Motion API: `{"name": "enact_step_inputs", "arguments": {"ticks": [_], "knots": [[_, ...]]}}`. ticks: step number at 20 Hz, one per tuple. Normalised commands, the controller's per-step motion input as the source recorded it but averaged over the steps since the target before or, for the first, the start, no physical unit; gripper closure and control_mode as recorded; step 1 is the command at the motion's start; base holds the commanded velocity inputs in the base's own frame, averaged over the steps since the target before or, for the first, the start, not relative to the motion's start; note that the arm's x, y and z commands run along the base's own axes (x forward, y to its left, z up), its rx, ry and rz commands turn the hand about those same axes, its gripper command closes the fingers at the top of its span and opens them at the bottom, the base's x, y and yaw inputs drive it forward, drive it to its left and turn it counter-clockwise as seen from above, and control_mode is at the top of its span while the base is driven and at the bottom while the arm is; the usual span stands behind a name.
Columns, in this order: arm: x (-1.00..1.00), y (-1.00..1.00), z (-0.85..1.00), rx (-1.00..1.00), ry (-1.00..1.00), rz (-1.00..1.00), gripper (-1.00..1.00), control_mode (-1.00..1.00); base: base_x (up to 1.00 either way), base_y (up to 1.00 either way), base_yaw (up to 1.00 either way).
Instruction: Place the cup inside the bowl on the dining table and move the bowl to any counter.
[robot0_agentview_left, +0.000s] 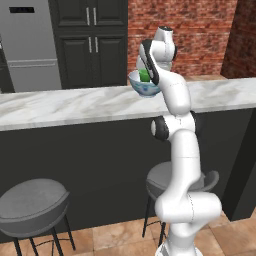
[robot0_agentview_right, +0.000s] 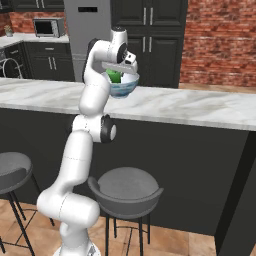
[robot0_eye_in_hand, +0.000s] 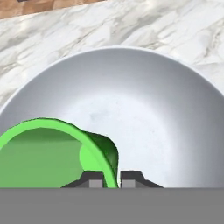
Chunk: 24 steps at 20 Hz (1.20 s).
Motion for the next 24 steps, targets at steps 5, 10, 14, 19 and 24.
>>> {"name": "enact_step_inputs", "arguments": {"ticks": [5,10,14,19,24], "knots": [[0.0,0.0,0.0,0.0,0.0,0.0,-1.0,-1.0,0.0,0.0,0.0],[0.04,0.0,0.0,0.0,0.0,0.0,-1.0,-1.0,0.0,0.0,0.0],[0.11,0.0,0.01,0.0,0.01,0.0,-1.0,-1.0,0.0,0.0,0.0],[0.01,0.0,0.38,0.02,0.0,0.0,-1.0,-1.0,0.0,0.0,0.0],[0.0,0.0,0.6,0.09,0.0,0.0,-1.0,-1.0,0.0,0.0,0.0]]}}
